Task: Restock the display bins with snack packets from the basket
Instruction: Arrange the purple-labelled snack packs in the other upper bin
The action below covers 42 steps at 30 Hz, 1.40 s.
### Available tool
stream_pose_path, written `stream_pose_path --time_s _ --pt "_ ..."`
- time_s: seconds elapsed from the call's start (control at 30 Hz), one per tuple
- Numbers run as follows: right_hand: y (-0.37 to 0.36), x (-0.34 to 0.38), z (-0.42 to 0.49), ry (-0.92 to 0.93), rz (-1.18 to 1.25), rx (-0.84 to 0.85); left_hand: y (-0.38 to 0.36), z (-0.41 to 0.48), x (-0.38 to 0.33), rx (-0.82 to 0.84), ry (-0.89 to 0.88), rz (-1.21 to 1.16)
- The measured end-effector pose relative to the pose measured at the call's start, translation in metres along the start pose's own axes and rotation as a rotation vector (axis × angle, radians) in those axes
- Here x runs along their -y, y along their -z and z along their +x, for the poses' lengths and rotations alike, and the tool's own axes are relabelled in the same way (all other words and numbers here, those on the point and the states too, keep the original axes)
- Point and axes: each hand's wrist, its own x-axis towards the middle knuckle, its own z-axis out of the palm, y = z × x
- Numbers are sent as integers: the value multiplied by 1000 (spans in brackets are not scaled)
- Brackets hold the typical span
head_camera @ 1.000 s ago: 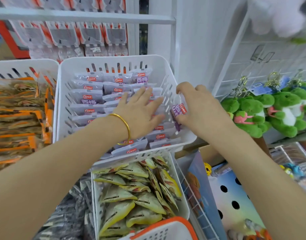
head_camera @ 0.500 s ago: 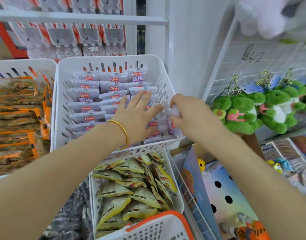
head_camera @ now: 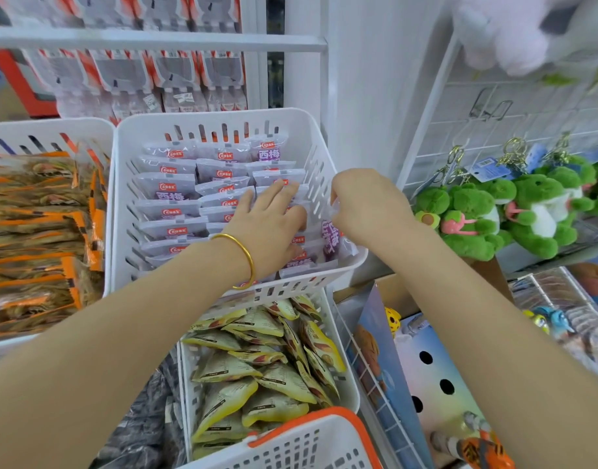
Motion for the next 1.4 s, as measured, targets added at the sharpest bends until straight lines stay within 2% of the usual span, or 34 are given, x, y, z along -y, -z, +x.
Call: stream_pose_path --time_s 0.1,0.3,0.43,0.53,0.67,0.77,0.87,1.0,1.1,1.17,1.27,1.4 --pt "-5 2 -6 14 -26 -20 1 -1 -1 -7 -4 15" --pt "-9 3 -4 186 -197 23 2 -3 0 7 -1 37" --pt "2 -16 -8 210 52 36 4 -3 1 15 -2 21" --pt "-3 -30 -9 228 138 -2 5 -3 1 14 -5 22" --pt "-24 -36 -4 197 349 51 4 -3 2 9 -9 27" --pt "-36 -29 1 185 288 59 4 -2 2 8 -7 29" --pt "-33 -26 5 170 199 184 4 -2 2 12 -1 33" --pt "-24 -30 6 125 168 114 3 -4 4 -13 3 9" --pt "-31 -28 -2 135 143 160 3 -7 6 21 -1 -4" --pt "-31 -29 -10 127 187 104 9 -9 7 33 2 -39" --pt "-19 -30 -37 114 278 -87 27 -27 3 -101 -18 -215" --pt "-8 -5 -102 127 499 -182 42 -109 -20 -367 -111 -425"
